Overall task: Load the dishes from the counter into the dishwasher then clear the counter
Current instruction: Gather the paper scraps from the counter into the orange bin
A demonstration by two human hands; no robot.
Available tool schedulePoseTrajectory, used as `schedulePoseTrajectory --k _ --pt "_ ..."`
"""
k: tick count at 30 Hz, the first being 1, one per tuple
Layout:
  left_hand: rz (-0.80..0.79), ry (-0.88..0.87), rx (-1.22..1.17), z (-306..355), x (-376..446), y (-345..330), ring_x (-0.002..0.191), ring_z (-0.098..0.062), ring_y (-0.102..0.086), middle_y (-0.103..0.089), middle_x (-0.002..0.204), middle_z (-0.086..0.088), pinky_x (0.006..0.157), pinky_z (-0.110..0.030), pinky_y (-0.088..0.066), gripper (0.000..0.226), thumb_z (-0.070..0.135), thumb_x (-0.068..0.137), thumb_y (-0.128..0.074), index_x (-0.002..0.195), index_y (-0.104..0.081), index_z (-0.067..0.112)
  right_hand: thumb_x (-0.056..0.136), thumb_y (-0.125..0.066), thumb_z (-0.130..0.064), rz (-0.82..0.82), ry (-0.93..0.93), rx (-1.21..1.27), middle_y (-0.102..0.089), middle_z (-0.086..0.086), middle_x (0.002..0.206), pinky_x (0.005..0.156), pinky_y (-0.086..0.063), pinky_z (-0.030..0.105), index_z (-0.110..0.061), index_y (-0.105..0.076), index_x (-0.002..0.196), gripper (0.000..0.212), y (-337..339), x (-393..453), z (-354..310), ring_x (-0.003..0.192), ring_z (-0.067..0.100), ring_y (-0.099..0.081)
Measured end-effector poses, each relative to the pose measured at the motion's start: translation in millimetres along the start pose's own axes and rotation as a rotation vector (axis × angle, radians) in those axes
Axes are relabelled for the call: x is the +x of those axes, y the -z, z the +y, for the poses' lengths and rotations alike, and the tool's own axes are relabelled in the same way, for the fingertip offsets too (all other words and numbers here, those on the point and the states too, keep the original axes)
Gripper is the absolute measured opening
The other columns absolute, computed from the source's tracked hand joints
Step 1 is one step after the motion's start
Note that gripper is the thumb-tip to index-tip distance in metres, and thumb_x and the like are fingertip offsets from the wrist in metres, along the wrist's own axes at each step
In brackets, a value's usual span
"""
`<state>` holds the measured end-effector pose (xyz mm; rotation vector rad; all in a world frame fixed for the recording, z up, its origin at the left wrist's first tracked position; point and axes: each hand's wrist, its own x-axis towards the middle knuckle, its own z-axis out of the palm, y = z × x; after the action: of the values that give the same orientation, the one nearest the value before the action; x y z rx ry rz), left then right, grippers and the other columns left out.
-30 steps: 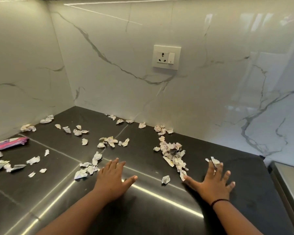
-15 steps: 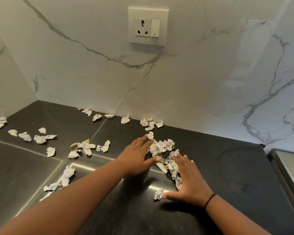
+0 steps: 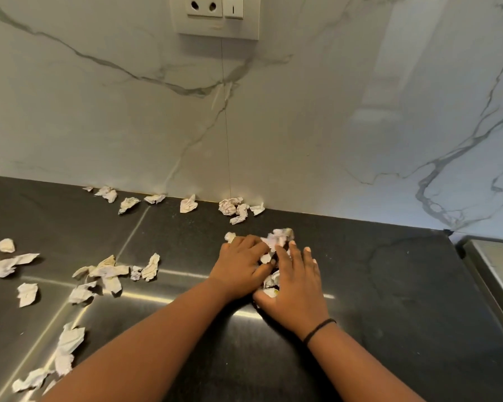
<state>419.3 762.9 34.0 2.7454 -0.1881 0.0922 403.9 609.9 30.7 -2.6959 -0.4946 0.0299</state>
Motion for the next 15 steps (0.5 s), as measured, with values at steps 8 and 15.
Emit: schedulePoseTrajectory --k 8,15 --pt "0.089 0.071 0.008 1 -10 6 0.083 -0.02 -0.055 -0.063 0.085 -0.002 0.062 -0.029 -0.033 0.021 0.04 0.085 -0.052 0.078 -0.048 0.021 0.073 -0.047 -0.05 0.158 0.144 0.017 -0.062 -0.001 0.104 0.084 -0.046 0.035 -0.018 -0.06 0.113 0.052 -11 6 -4 0.099 0.02 -0.057" --pt "0.129 0.244 -0.2 -5 -42 16 0.076 -0.018 -0.052 -0.049 0.078 0.007 0.061 -0.028 -0.032 0.024 0.03 0.082 -0.053 0.064 -0.037 0.027 0.084 -0.044 -0.046 0.134 0.196 -0.13 -0.058 -0.009 0.088 0.065 -0.039 0.031 -0.032 -0.059 0.089 0.022 -10 -6 -3 0.082 0.016 -0.054"
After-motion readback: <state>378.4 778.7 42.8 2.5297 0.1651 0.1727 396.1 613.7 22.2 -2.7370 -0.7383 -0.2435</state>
